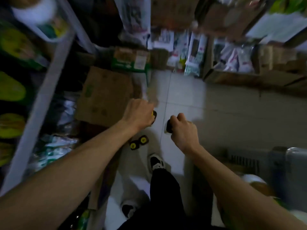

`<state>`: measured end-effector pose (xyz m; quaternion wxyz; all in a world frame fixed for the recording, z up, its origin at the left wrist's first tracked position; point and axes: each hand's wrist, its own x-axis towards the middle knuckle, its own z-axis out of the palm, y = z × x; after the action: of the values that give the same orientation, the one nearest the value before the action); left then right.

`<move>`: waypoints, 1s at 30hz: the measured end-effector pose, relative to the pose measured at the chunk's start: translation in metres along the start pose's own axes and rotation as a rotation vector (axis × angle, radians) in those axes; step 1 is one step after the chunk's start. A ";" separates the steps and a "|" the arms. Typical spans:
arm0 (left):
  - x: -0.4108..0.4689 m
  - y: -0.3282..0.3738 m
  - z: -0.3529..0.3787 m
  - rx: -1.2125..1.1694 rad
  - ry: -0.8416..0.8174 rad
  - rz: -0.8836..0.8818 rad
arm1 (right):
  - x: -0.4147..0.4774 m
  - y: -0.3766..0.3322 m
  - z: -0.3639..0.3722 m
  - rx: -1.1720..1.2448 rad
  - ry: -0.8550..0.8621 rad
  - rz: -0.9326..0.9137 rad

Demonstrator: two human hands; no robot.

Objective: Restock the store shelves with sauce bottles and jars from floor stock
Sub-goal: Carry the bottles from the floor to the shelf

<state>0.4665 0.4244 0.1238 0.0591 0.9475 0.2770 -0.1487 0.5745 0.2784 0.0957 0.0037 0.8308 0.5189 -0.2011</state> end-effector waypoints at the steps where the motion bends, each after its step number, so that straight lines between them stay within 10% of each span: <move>1: 0.016 0.001 0.039 0.001 -0.014 -0.006 | 0.014 0.011 0.035 0.018 -0.009 0.025; 12: 0.096 -0.025 0.298 -0.048 -0.073 -0.067 | 0.086 0.042 0.277 0.100 -0.114 0.089; 30: 0.093 -0.047 0.367 -0.091 -0.098 -0.186 | 0.116 0.014 0.334 0.179 -0.035 0.046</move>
<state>0.4237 0.4397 -0.2551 0.1017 0.9055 0.3672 -0.1870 0.5201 0.2998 -0.2536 -0.0567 0.8360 0.4794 -0.2609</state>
